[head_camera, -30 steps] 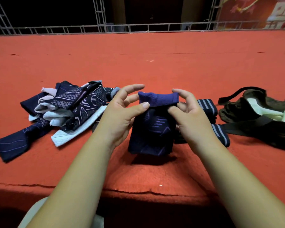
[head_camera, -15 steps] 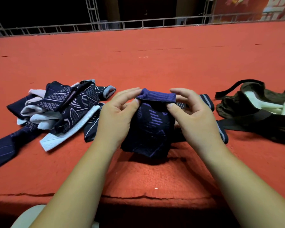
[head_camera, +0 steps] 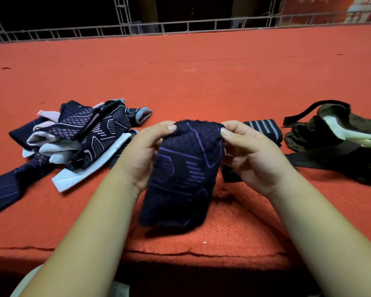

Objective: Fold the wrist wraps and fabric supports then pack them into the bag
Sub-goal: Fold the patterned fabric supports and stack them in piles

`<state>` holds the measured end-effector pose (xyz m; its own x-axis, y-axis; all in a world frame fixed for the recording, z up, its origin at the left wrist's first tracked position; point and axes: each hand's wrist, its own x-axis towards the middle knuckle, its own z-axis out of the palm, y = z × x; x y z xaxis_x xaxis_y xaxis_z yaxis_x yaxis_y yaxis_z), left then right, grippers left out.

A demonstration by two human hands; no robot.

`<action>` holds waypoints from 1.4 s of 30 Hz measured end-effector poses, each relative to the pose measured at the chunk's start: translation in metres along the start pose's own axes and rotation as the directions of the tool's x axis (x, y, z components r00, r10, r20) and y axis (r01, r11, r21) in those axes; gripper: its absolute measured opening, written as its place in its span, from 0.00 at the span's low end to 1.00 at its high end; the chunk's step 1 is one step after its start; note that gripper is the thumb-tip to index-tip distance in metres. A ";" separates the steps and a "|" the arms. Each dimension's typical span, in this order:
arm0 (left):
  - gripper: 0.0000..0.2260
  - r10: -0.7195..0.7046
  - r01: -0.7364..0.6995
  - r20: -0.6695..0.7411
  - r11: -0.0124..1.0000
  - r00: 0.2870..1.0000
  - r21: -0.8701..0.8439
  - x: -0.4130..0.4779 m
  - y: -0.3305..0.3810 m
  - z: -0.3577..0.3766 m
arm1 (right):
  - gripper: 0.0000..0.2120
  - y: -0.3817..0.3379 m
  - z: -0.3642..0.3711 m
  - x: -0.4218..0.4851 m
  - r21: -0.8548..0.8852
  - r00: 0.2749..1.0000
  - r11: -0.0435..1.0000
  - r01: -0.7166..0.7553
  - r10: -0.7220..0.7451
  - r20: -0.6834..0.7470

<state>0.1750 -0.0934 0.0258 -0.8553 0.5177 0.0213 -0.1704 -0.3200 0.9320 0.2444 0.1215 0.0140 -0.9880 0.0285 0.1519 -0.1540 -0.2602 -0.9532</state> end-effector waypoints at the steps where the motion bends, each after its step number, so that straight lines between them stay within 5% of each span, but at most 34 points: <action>1: 0.07 -0.024 0.024 -0.008 0.999 1.000 -0.031 -0.001 0.001 0.001 | 0.04 -0.001 0.002 0.000 0.034 1.000 0.999 -0.010 0.009 0.026; 6: 0.16 0.019 -0.014 0.038 0.992 0.999 -0.128 -0.007 0.004 0.012 | 0.11 -0.004 0.013 -0.002 0.172 0.994 0.984 -0.045 0.027 0.106; 10: 0.22 0.009 -0.005 0.090 0.999 0.996 -0.044 -0.006 0.005 0.014 | 0.09 -0.007 0.015 -0.003 0.178 0.983 0.982 -0.064 0.031 0.182; 15: 0.10 0.106 -0.105 0.002 0.991 0.994 0.078 0.000 0.009 0.000 | 0.14 -0.009 0.018 0.004 -0.119 1.000 0.993 0.022 -0.022 0.004; 19: 0.03 0.189 -0.163 -0.077 0.953 0.979 0.257 0.007 0.008 -0.012 | 0.12 -0.007 0.009 0.008 -0.447 0.993 0.891 0.075 -0.106 -0.044; 23: 0.13 0.253 -0.215 -0.092 0.928 0.963 0.305 0.008 0.009 -0.015 | 0.06 -0.007 0.011 0.010 -0.579 0.972 0.808 0.113 -0.211 -0.105; 30: 0.18 0.306 -0.262 -0.147 0.929 0.940 0.262 0.009 0.009 -0.012 | 0.01 -0.008 0.010 0.011 -0.617 0.962 0.780 0.107 -0.239 -0.135; 35: 0.18 0.356 -0.291 -0.156 0.898 0.921 0.330 0.008 0.010 -0.014 | 0.05 -0.008 0.011 0.011 -0.658 0.955 0.739 0.142 -0.278 -0.106; 42: 0.17 0.404 -0.297 -0.162 0.843 0.900 0.449 0.008 0.012 -0.015 | 0.12 -0.004 0.013 0.013 -0.563 0.937 0.813 0.150 -0.298 -0.181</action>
<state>0.1586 -0.1044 0.0315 -0.9181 0.2082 0.3372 0.3305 -0.0672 0.9414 0.2322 0.1104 0.0227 -0.8823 0.2788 0.3792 -0.2804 0.3356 -0.8993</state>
